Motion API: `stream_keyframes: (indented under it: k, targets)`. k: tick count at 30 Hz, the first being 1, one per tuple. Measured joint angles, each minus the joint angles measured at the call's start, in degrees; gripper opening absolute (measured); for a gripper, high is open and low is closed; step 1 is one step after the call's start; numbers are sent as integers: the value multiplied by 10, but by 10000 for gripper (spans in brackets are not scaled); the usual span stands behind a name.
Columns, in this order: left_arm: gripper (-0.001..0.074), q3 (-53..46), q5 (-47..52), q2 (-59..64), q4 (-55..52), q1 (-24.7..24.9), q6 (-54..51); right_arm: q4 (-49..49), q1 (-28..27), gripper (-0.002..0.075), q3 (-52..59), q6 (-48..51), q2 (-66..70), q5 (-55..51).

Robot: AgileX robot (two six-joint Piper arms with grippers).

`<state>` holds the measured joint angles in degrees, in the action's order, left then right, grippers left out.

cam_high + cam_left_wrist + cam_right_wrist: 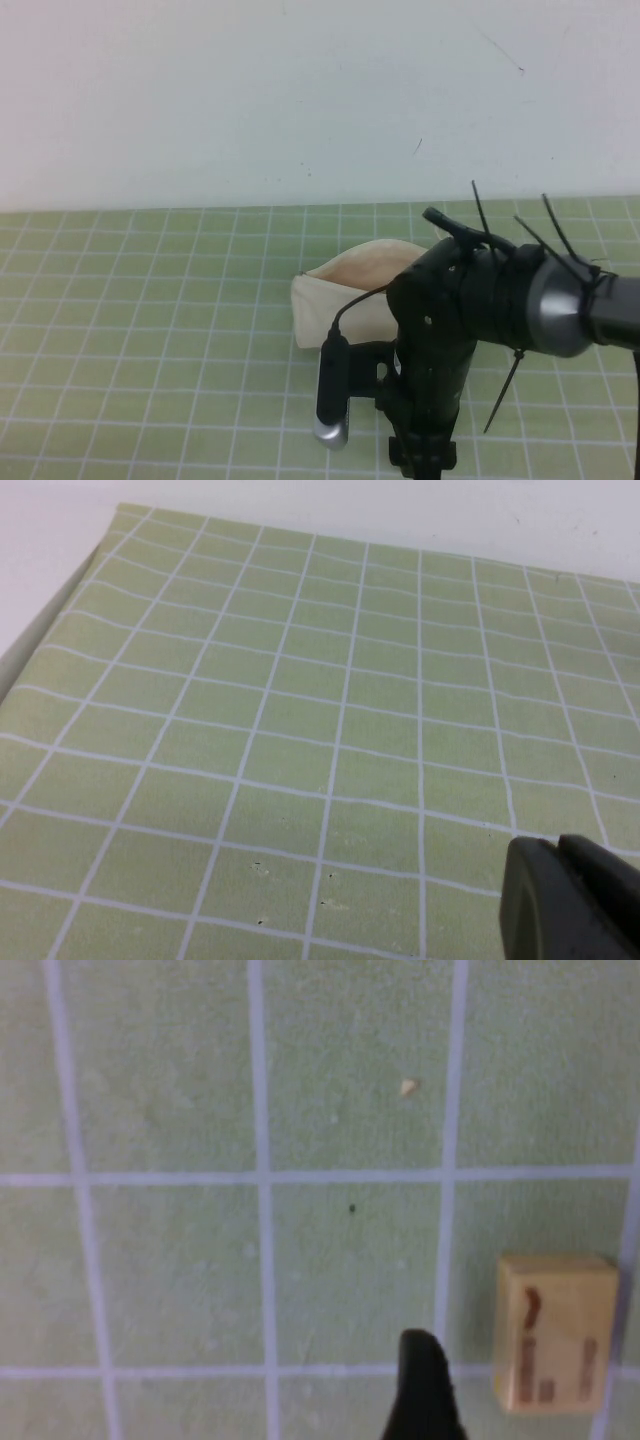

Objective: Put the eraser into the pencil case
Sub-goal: Pick up the eraser from the table

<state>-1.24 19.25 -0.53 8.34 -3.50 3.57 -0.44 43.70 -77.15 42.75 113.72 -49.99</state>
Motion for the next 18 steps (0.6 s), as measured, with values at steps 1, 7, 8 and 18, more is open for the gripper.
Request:
stream_keyframes:
  k: [1, 7, 8, 18]
  targets:
    - [-3, 0, 0, 0, 0, 0, 0, 0, 0, 452, 0, 1, 5, 6]
    - [-3, 0, 0, 0, 0, 0, 0, -2, -1, 452, 0, 3, 24, 28]
    - [-3, 0, 0, 0, 0, 0, 0, -2, -2, 452, 0, 3, 26, 29]
    - [-3, 0, 0, 0, 0, 0, 0, -2, -8, 235, -4, 3, 30, 34]
